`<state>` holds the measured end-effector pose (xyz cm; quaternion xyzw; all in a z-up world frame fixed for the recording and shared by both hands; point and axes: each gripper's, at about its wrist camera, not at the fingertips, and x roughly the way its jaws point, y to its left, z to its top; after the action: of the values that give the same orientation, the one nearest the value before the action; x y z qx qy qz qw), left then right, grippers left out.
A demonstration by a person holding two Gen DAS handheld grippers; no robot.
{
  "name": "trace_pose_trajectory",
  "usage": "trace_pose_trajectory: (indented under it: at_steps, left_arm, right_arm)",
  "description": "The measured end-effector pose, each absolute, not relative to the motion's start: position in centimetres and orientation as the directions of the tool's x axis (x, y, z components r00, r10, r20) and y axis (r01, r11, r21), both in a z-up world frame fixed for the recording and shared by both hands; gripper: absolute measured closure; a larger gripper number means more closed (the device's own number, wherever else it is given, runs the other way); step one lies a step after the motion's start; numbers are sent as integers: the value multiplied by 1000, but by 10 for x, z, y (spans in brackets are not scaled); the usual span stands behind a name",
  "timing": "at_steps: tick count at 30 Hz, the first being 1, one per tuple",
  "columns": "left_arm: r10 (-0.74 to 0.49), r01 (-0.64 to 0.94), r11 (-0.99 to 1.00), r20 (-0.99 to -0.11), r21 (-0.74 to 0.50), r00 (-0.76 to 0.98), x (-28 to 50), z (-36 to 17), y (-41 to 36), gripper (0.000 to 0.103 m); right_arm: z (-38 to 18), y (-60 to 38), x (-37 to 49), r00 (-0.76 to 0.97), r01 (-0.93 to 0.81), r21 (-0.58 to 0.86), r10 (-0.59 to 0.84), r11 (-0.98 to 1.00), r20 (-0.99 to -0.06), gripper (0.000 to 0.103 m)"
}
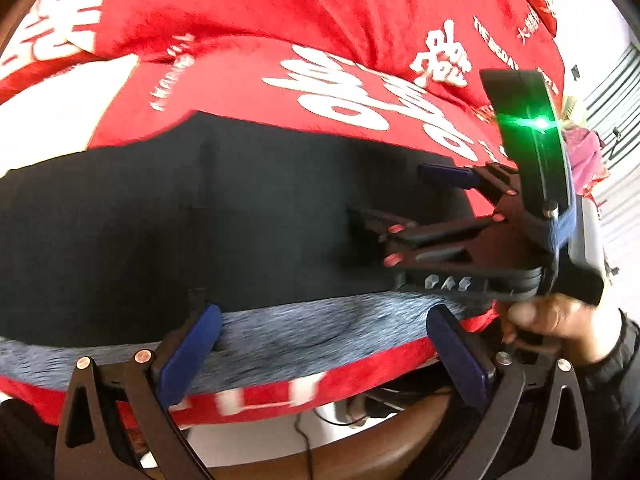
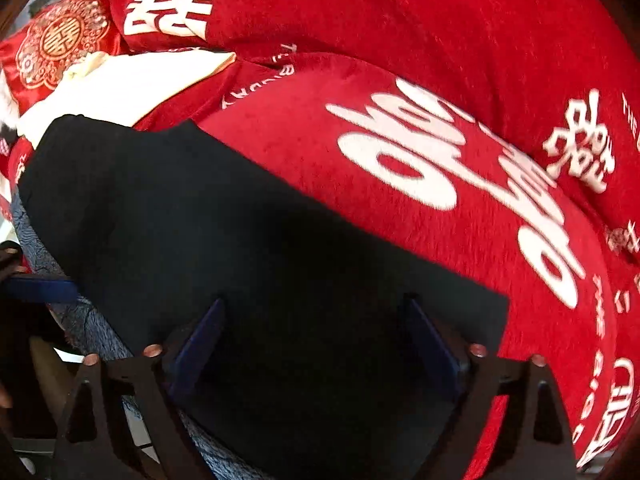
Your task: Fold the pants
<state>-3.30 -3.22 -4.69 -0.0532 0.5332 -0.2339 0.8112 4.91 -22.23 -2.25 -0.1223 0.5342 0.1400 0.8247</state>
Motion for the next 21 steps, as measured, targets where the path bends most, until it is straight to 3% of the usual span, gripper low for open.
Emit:
trace_pose_trajectory:
  at_steps: [6,9,11,14,16,18,21]
  left_arm:
    - [-291,53,953,-855,-298,430,-14,-47,86,0]
    - [-127,-129,971,-893,-200,432,-2,-58,141,0]
    - [-75,-213,961,-912,-174,404,3,-72,168,0]
    - [-83,-259,950,-939,-176,334,5,-98,184,0]
    - [-75,-237,957,-931,-168,358,2,-96,181,0]
    - [-71,-221,963,-936,-155,346,3,-96,180,0]
    - [-122,-242,946,-928,-216,353,2,-93,190,0]
  right_arm:
    - [8,-169,57,449,-459,-32,200,888,-871,9]
    - [-20,-123,70,373,-541,-91,141,836,-917,7]
    - [-32,-113,78,387,-543,-93,151,834,-910,0]
    - [-42,-113,91,300,-523,3,187,852,-935,0]
    - [-27,-108,89,324,-512,-35,155,858,-933,0]
    - [5,-100,76,381,-543,18,265,839,-886,0]
    - [27,-69,50,262,-712,139,445,689,-856,0]
